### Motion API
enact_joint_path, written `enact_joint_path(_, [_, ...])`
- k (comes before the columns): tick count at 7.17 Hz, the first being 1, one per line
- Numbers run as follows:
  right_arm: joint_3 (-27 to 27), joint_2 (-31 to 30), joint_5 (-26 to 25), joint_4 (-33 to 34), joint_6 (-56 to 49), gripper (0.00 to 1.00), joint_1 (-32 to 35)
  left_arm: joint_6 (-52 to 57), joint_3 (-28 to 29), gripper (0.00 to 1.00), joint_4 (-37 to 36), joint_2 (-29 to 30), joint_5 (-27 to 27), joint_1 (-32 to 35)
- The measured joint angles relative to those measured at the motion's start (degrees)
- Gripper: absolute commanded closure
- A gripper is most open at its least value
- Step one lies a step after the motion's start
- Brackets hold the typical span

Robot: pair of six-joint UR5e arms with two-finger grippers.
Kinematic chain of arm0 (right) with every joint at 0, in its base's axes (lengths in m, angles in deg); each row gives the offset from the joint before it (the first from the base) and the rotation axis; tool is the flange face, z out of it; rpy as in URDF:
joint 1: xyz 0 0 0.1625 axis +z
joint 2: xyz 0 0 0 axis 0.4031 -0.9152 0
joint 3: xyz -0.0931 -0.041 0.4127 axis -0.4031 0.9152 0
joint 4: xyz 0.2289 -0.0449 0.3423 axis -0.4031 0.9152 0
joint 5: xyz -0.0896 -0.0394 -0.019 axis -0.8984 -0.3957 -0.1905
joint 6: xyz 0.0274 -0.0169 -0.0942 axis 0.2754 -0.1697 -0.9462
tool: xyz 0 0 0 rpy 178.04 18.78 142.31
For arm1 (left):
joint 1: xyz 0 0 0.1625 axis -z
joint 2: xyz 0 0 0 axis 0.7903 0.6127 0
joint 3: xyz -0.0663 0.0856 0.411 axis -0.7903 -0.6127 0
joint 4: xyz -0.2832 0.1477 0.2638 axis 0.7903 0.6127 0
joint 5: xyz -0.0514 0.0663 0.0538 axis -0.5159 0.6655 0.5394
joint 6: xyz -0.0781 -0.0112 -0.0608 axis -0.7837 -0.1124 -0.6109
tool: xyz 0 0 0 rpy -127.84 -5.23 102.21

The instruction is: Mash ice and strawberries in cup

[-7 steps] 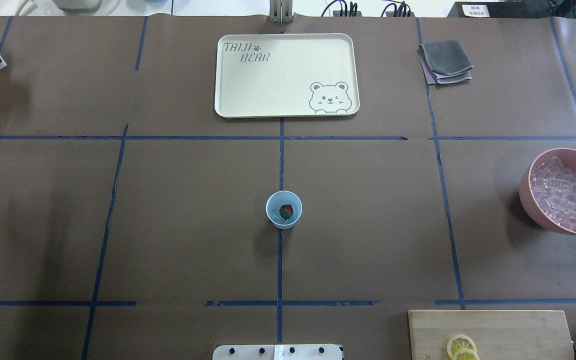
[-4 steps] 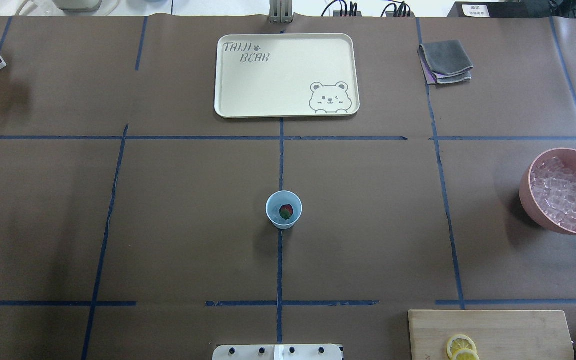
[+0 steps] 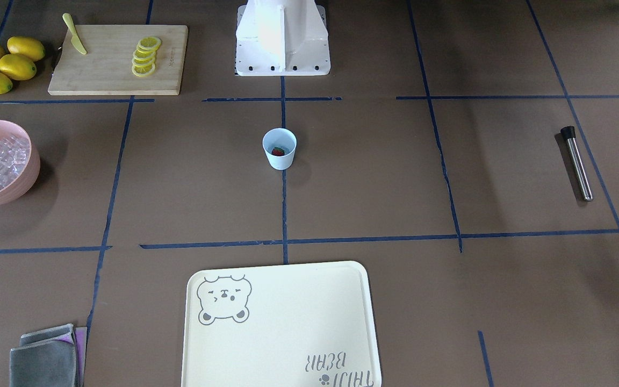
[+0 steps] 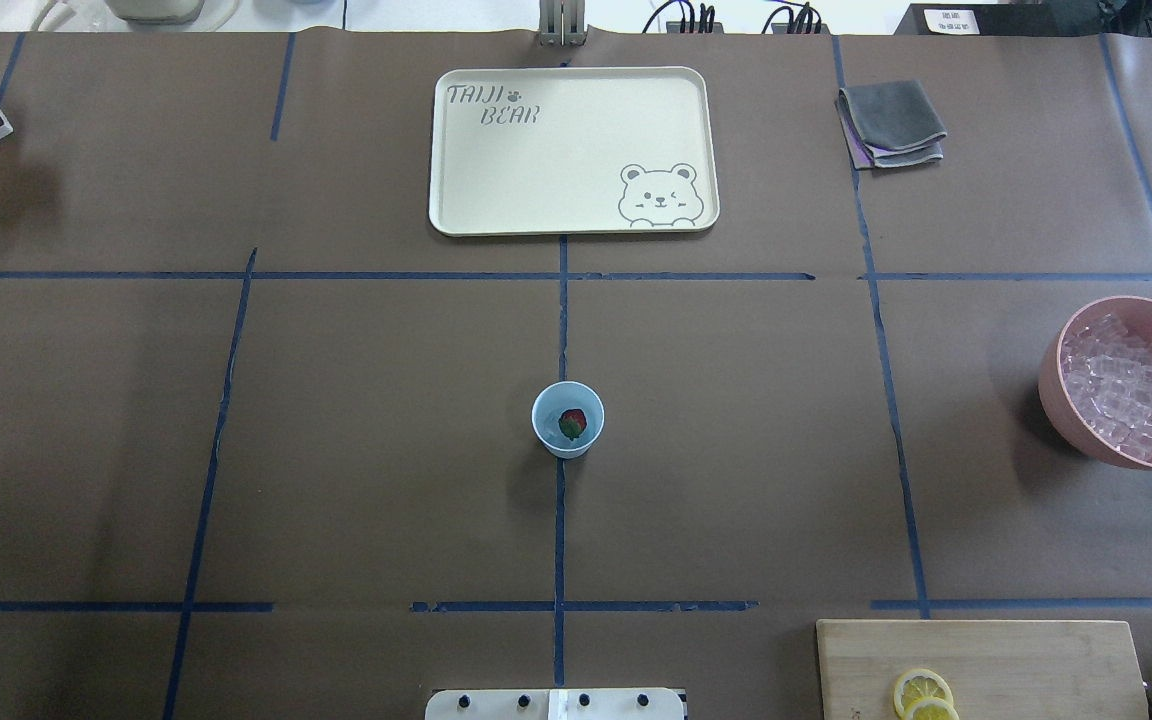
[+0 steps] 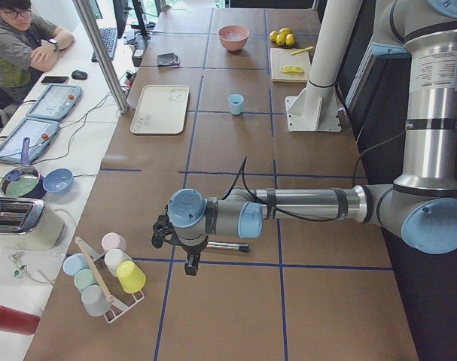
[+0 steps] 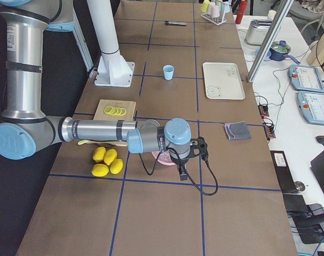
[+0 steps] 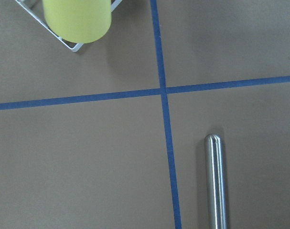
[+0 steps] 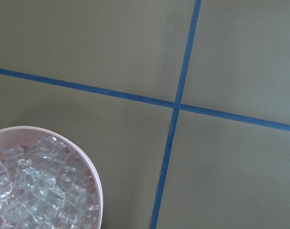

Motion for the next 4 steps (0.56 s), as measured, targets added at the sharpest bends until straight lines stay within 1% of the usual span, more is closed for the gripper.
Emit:
enact_joint_path(3, [2.6, -0.1, 2.6, 0.6, -0.3, 0.01, 2.1, -0.2, -0.2, 0.0, -0.2, -0.4, 0.3, 1.5])
enact_joint_path(4, [2.5, 0.4, 3.2, 1.4, -0.3, 0.01, 2.9, -0.3, -0.3, 0.0, -0.2, -0.4, 0.3, 1.6])
